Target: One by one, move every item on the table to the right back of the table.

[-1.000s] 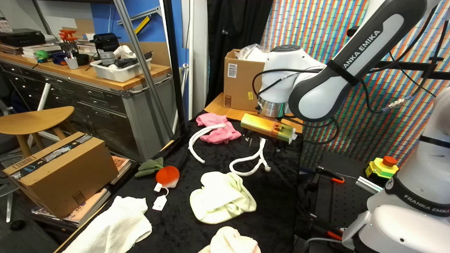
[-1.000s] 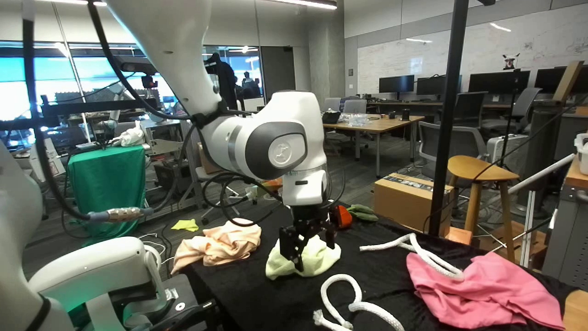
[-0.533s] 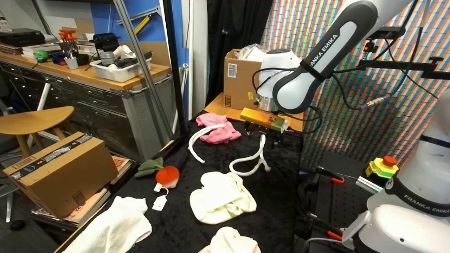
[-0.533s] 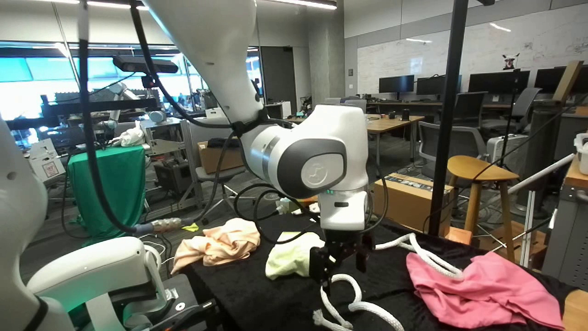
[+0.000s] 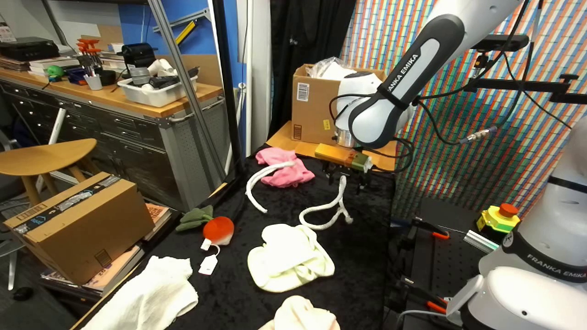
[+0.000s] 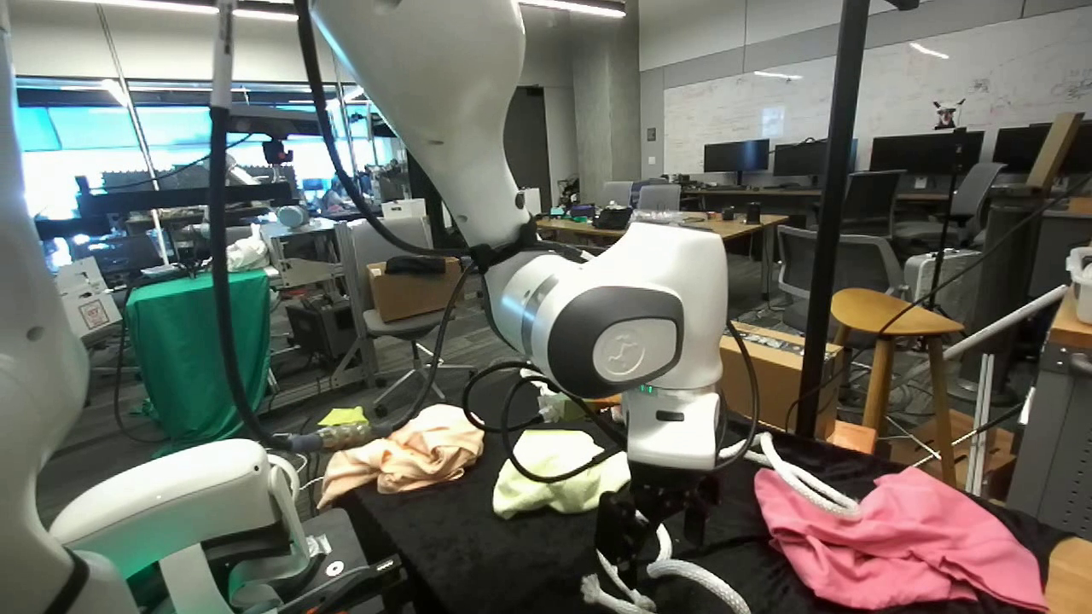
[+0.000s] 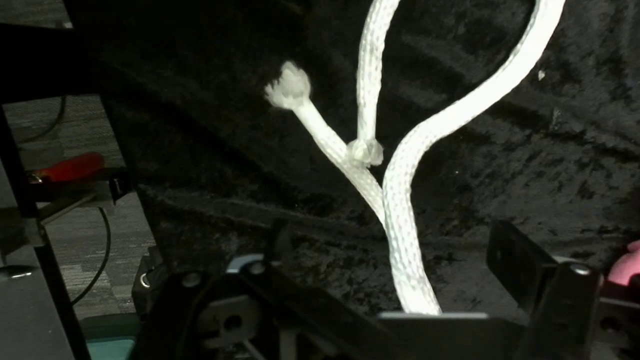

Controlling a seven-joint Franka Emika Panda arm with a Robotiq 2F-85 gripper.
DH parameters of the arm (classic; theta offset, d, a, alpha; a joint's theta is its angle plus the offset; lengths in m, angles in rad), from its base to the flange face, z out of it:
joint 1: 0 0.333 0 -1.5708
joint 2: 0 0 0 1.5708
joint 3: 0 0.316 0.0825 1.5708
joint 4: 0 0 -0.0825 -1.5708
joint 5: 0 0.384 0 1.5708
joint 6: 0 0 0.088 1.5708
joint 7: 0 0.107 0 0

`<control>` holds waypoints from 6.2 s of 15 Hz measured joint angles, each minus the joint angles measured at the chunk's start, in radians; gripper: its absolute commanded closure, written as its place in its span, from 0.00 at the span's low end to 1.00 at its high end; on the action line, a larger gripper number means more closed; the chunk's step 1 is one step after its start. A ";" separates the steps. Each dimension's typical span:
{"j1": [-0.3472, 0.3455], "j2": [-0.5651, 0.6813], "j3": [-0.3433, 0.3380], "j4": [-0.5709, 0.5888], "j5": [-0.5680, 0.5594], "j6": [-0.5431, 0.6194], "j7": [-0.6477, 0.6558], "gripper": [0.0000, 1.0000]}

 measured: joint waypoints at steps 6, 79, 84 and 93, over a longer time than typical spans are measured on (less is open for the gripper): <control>0.004 0.041 -0.043 0.045 -0.029 -0.002 0.000 0.00; 0.027 0.481 -0.097 0.848 -0.103 -0.298 0.158 0.37; 0.049 0.470 -0.098 0.847 -0.106 -0.298 0.157 0.01; 0.210 0.301 -0.049 0.807 -0.236 -0.365 0.063 0.00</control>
